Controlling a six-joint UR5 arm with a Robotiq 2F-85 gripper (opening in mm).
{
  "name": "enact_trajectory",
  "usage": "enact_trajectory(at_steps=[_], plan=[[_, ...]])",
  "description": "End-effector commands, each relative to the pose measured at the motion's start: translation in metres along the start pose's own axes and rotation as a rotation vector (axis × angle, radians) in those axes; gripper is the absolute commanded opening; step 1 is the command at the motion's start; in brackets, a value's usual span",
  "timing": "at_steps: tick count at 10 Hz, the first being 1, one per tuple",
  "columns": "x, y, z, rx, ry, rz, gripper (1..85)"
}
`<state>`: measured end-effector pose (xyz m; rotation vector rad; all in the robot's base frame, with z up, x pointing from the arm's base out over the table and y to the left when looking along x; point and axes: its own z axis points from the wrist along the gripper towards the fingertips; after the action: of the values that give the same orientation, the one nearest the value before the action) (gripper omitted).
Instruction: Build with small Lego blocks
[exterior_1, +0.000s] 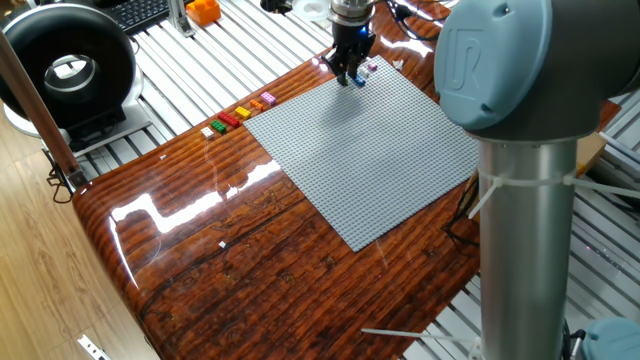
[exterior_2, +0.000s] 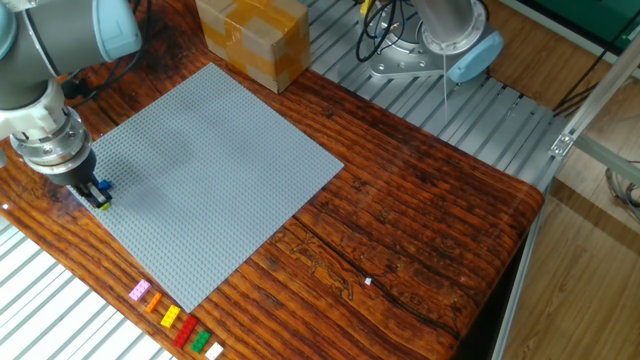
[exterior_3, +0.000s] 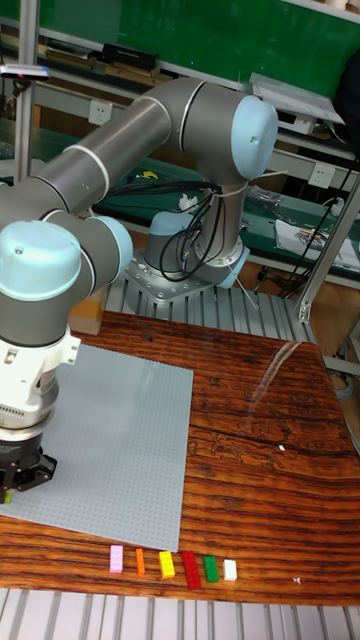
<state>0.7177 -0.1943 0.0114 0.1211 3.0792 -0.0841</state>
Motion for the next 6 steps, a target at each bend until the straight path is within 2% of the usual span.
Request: enact_trajectory(at_steps=[1, 4, 6], plan=[[-0.006, 0.003, 0.006, -0.025, -0.029, 0.003, 1.0], [-0.001, 0.001, 0.000, -0.016, -0.018, 0.004, 1.0], [0.002, 0.001, -0.005, -0.007, 0.005, 0.016, 1.0]])
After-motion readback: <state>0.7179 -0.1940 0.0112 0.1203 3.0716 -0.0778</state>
